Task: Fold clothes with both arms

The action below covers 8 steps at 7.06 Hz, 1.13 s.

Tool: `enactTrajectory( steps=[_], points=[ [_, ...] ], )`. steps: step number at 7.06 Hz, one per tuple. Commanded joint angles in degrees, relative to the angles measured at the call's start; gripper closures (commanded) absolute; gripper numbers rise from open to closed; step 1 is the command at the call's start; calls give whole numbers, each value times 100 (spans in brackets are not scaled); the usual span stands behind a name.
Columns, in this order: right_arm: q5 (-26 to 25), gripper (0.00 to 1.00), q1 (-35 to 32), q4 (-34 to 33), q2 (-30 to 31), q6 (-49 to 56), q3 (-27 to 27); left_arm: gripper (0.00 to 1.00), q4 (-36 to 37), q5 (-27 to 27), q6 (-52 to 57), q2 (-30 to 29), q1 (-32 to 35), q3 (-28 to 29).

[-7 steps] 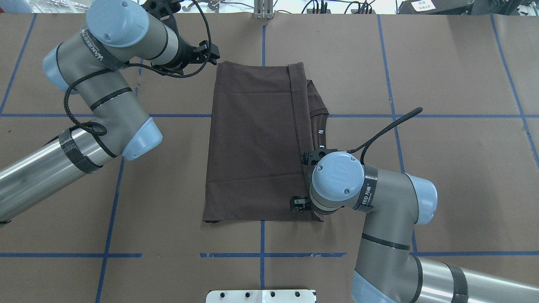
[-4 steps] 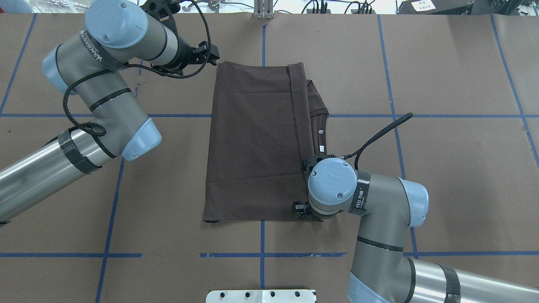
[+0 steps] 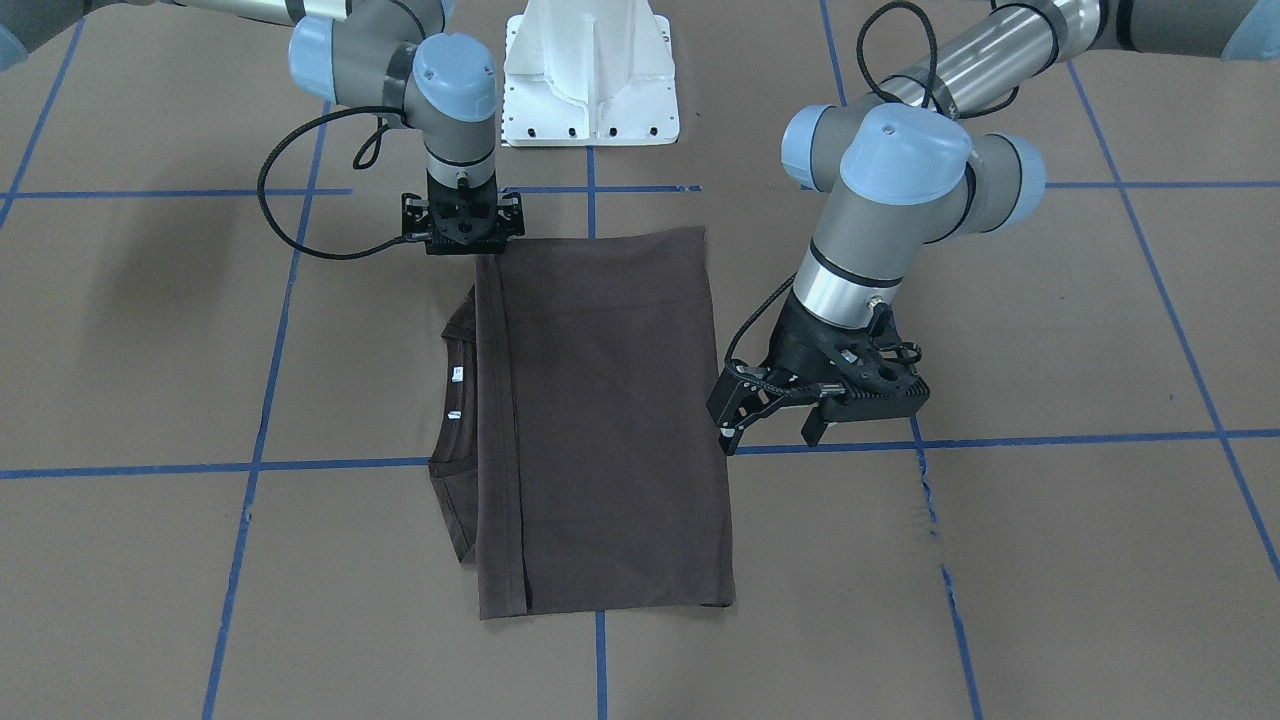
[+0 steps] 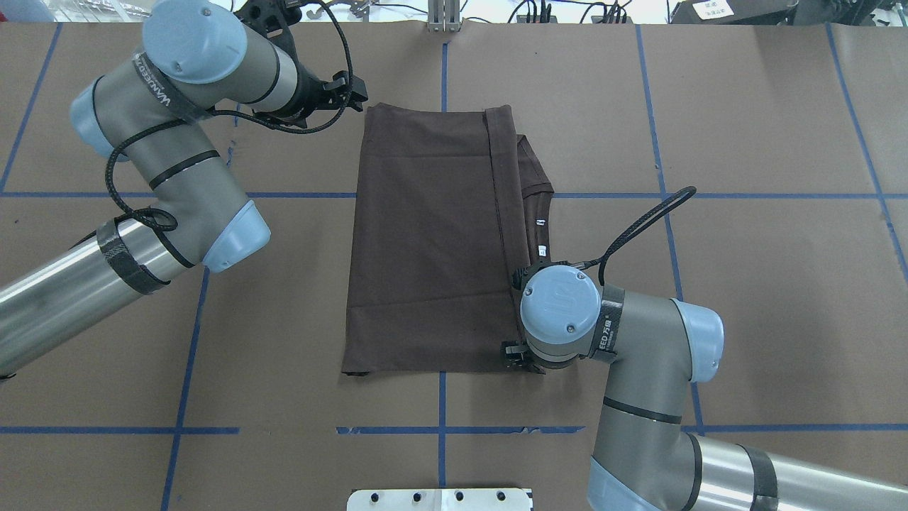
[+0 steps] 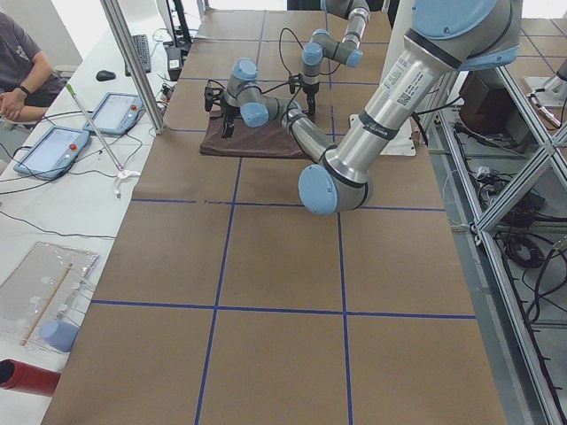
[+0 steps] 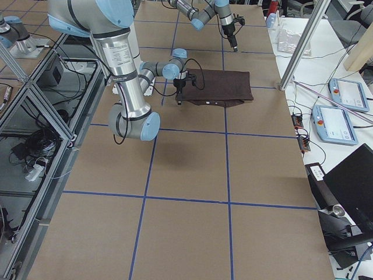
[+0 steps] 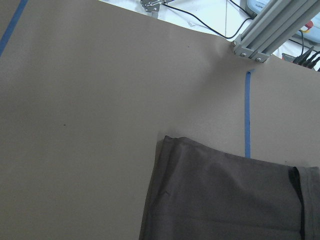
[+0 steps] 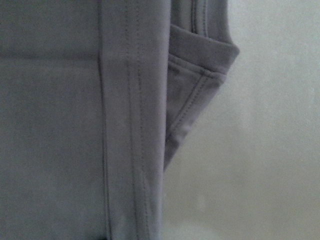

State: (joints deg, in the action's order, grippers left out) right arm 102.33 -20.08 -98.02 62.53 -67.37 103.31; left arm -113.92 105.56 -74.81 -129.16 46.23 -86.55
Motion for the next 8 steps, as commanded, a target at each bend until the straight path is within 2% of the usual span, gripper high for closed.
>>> enactTrajectory(
  steps=[1, 8],
  points=[
    [-2, 0, -75, -24, 49, 14, -22, 0, -8, 0, -7, -3, -9, -2],
    [15, 0, -461, -15, 452, 557, 40, 0, 1, 0, -24, -39, -26, -19]
  ],
)
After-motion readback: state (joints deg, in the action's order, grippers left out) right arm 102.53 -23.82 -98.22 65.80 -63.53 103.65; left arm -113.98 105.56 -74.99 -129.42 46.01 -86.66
